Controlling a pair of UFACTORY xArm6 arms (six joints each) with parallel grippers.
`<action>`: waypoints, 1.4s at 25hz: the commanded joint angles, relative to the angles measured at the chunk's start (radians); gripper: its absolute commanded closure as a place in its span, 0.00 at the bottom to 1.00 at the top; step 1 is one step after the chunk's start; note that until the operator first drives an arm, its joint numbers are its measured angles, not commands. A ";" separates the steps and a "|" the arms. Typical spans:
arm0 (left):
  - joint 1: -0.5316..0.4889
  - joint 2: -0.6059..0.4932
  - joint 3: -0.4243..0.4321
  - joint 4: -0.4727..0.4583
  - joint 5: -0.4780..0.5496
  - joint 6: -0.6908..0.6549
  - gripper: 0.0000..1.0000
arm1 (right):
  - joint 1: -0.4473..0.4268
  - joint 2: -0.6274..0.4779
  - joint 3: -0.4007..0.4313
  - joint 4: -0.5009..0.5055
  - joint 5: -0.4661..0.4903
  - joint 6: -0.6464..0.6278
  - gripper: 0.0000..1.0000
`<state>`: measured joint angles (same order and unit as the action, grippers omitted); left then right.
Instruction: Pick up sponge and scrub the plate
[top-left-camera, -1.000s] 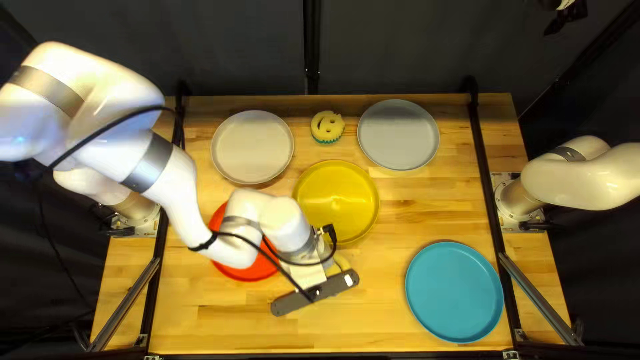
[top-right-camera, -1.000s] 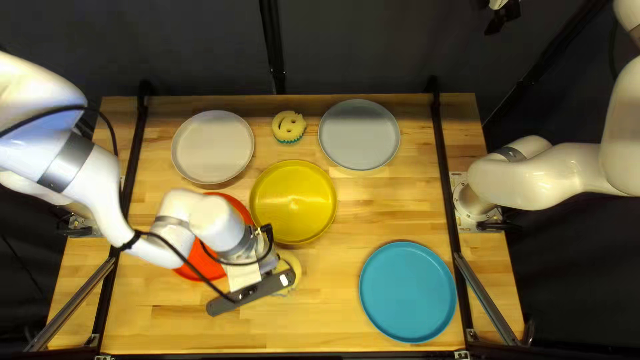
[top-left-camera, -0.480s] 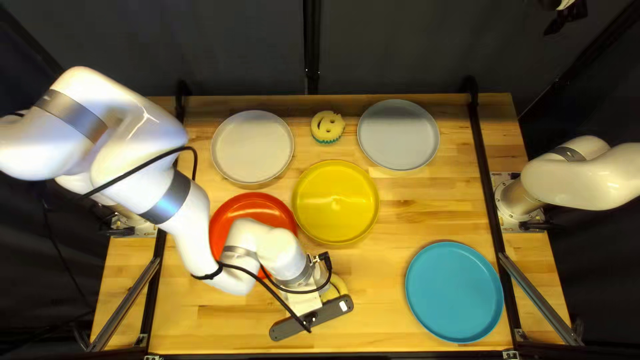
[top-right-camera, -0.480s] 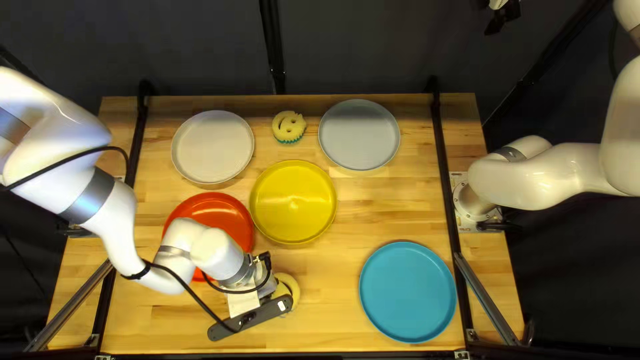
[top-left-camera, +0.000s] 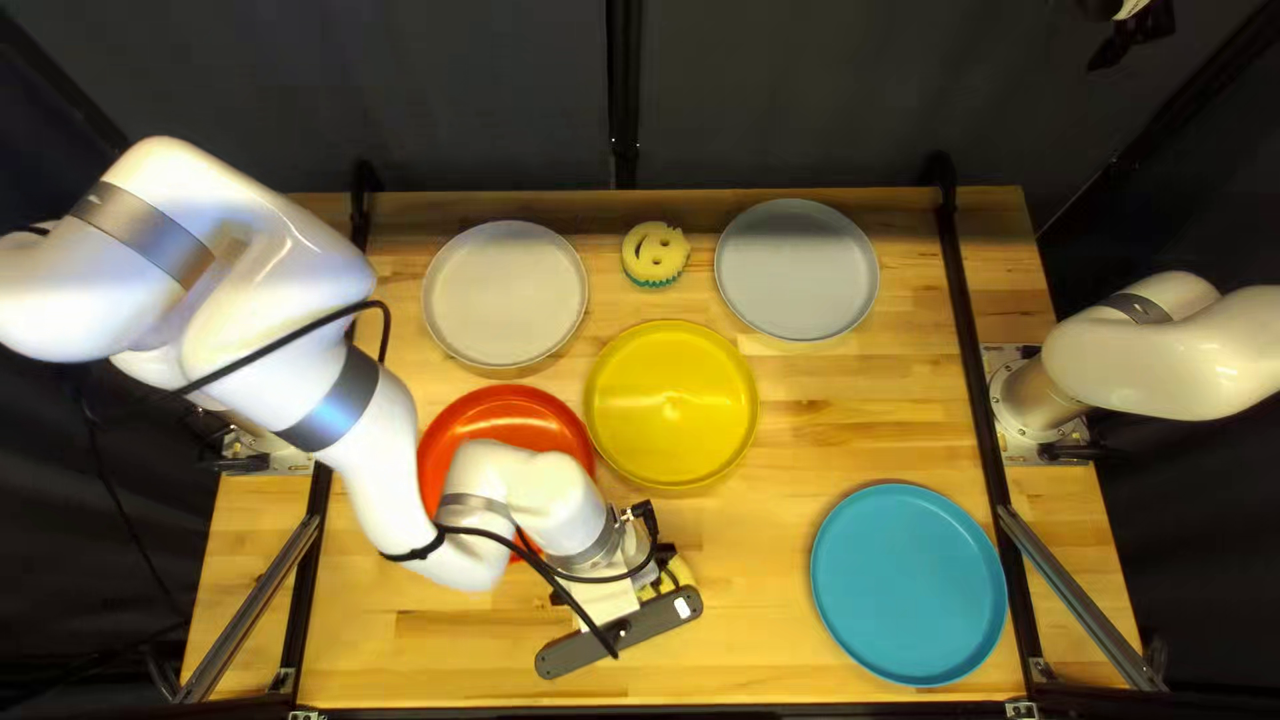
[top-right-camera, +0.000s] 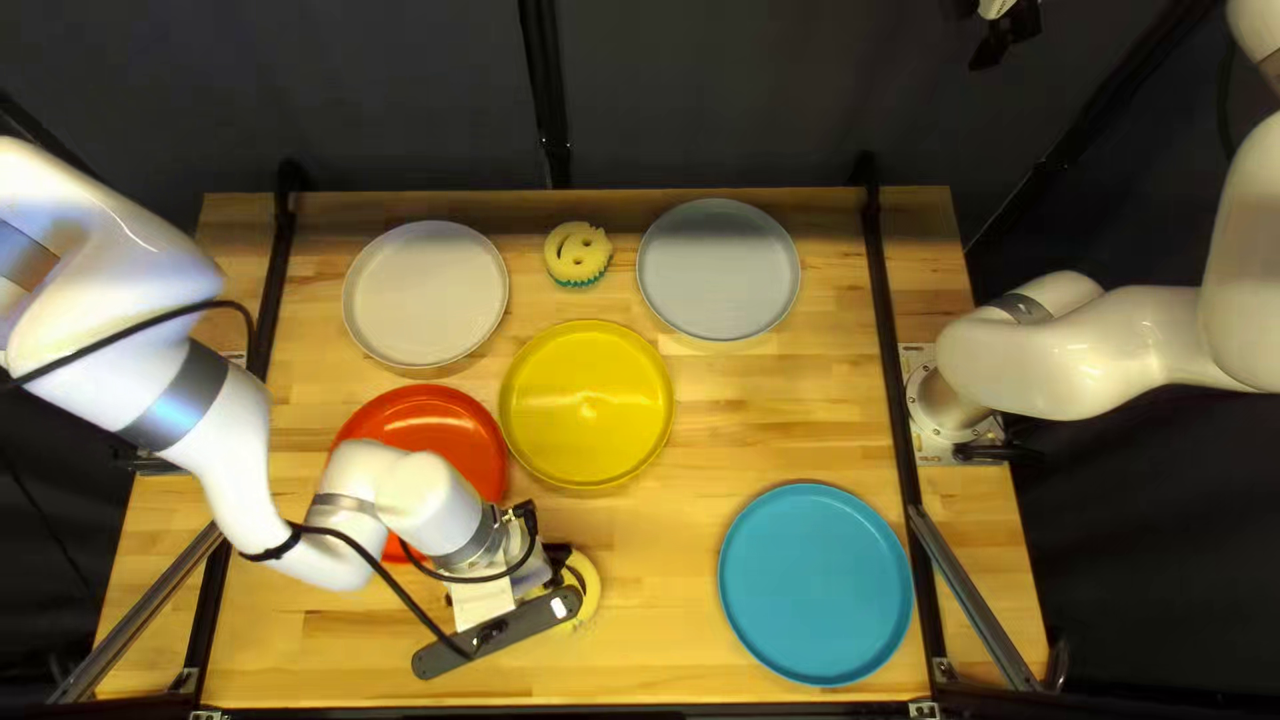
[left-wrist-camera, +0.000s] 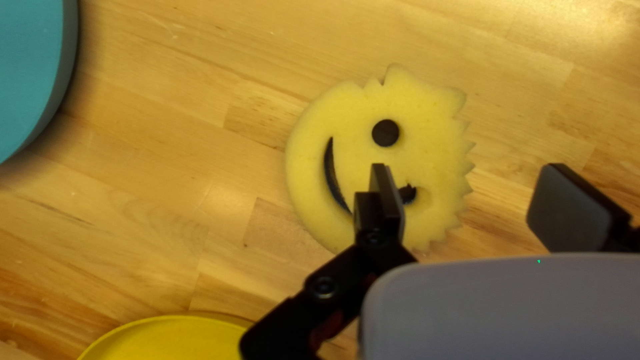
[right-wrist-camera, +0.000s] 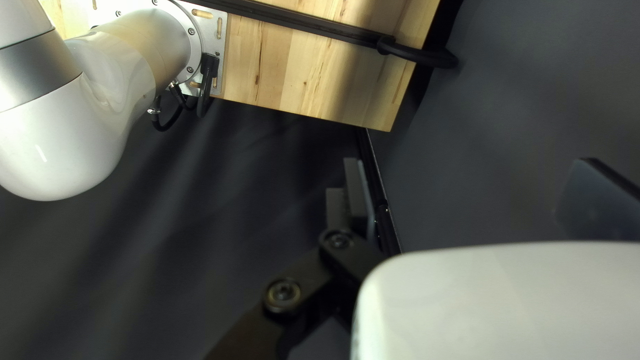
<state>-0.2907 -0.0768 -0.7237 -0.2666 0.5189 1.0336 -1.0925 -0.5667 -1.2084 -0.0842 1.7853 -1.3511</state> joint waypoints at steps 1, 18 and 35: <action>0.205 -0.175 0.079 -0.052 0.204 0.118 0.00 | 0.000 0.000 0.000 0.000 0.000 0.000 0.00; 1.087 -0.641 0.060 0.027 0.901 0.540 0.00 | 0.000 0.000 0.000 0.000 0.000 0.000 0.00; 1.444 -0.570 -0.184 0.130 0.832 0.570 0.00 | 0.000 0.000 0.000 0.000 0.000 0.000 0.00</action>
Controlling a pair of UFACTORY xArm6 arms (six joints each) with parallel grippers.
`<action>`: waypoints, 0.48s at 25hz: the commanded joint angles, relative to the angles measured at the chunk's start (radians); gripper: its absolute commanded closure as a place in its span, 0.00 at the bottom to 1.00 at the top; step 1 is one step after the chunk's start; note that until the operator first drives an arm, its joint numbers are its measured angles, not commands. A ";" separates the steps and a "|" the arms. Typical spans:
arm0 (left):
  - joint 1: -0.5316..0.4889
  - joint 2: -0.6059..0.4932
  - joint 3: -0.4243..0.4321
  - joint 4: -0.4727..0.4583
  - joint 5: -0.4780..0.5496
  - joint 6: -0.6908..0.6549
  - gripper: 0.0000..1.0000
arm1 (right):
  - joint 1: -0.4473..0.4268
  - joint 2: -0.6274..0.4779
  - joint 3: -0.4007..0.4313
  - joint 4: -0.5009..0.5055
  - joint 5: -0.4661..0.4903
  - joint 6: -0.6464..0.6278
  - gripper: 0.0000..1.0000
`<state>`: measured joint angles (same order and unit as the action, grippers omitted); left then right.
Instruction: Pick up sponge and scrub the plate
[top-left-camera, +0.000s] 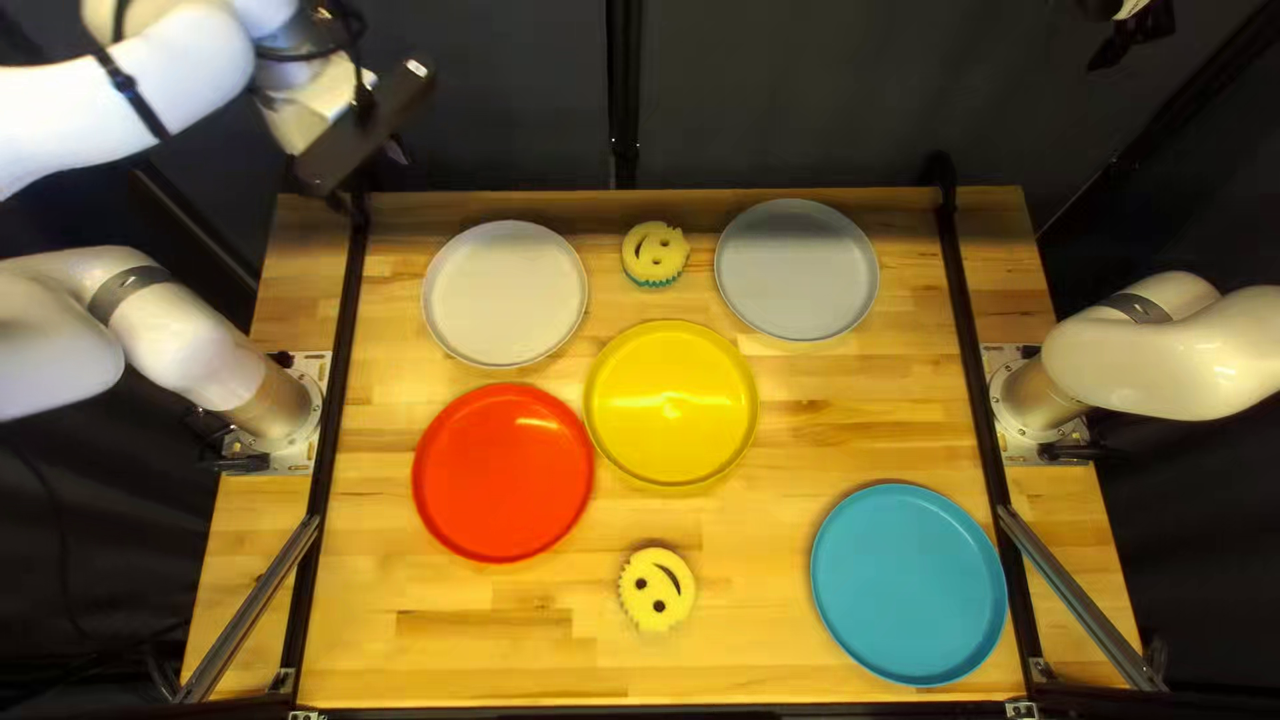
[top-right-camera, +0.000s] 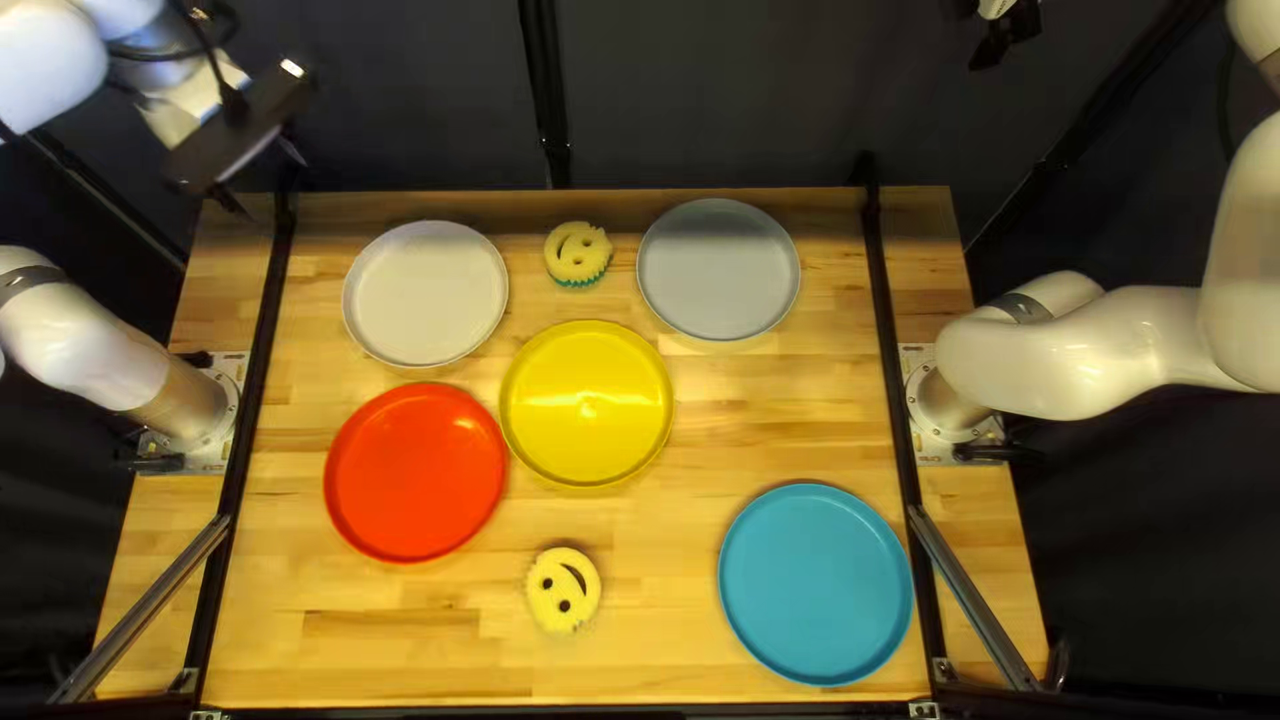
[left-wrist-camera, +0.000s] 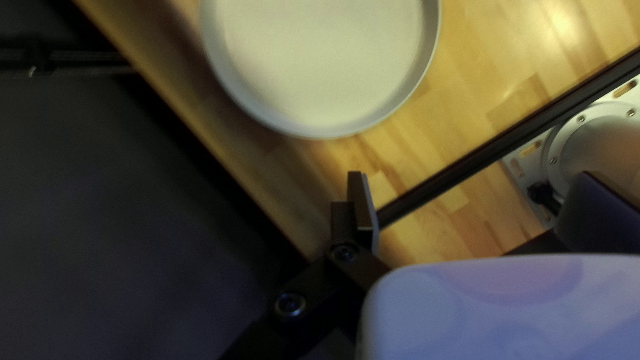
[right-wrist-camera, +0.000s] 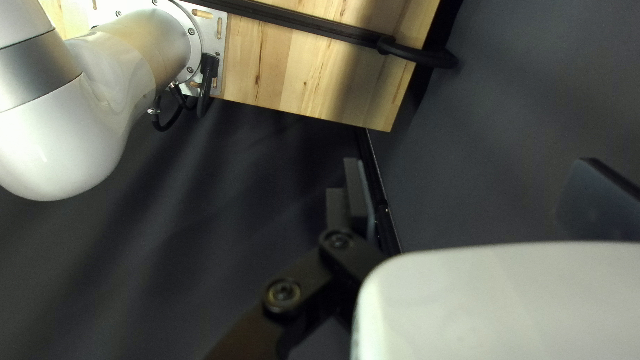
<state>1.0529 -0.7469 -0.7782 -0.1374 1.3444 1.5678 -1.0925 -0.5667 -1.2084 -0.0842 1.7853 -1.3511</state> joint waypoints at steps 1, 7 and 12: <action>0.120 0.119 -0.165 0.002 0.021 0.041 0.00 | 0.000 0.000 0.000 0.000 0.000 0.000 0.00; 0.150 0.108 -0.243 0.016 0.104 0.026 0.00 | 0.000 0.000 0.000 0.000 0.000 0.000 0.00; 0.149 0.101 -0.240 0.017 0.110 0.024 0.00 | 0.000 0.000 0.000 0.000 0.000 0.000 0.00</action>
